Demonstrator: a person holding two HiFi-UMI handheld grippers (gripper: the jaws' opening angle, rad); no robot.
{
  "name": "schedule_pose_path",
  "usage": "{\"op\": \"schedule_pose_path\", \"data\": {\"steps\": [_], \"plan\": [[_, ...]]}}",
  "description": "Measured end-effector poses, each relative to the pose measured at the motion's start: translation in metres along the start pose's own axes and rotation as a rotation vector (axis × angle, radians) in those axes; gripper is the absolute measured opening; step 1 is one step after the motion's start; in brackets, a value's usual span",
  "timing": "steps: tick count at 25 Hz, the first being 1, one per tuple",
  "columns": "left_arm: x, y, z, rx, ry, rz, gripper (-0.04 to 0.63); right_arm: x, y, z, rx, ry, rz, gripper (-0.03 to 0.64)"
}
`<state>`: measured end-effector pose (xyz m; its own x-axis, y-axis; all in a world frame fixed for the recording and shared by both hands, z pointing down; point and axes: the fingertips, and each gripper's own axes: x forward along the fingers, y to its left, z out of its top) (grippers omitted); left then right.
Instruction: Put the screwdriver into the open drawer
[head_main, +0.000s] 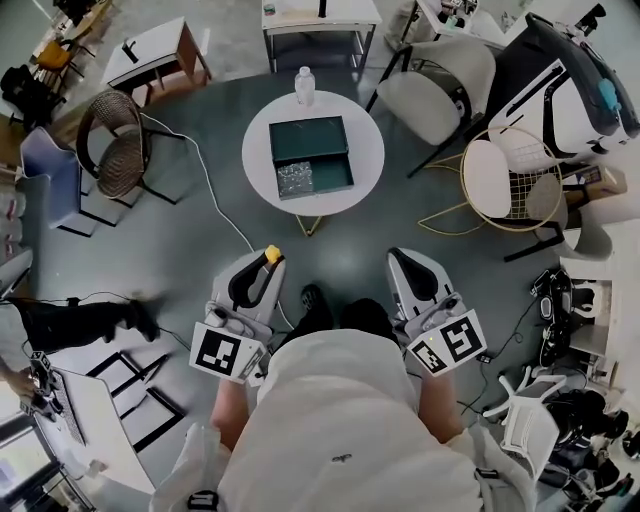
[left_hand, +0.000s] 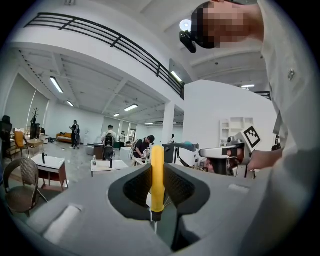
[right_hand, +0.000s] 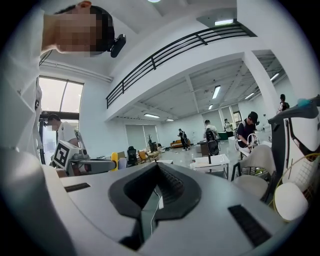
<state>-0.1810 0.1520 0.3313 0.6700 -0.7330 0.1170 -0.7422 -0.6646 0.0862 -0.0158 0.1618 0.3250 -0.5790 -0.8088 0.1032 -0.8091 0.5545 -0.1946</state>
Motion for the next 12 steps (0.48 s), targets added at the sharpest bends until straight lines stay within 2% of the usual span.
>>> {"op": "schedule_pose_path", "data": {"steps": [7, 12], "plan": [[0.005, 0.016, -0.001, -0.036, -0.014, -0.047, 0.078, 0.012, 0.007, -0.001, 0.005, 0.015, -0.014, 0.006], [0.019, 0.015, -0.013, -0.043, 0.017, -0.051, 0.078, 0.014, -0.005, -0.005, 0.017, 0.023, -0.029, 0.006]]}}
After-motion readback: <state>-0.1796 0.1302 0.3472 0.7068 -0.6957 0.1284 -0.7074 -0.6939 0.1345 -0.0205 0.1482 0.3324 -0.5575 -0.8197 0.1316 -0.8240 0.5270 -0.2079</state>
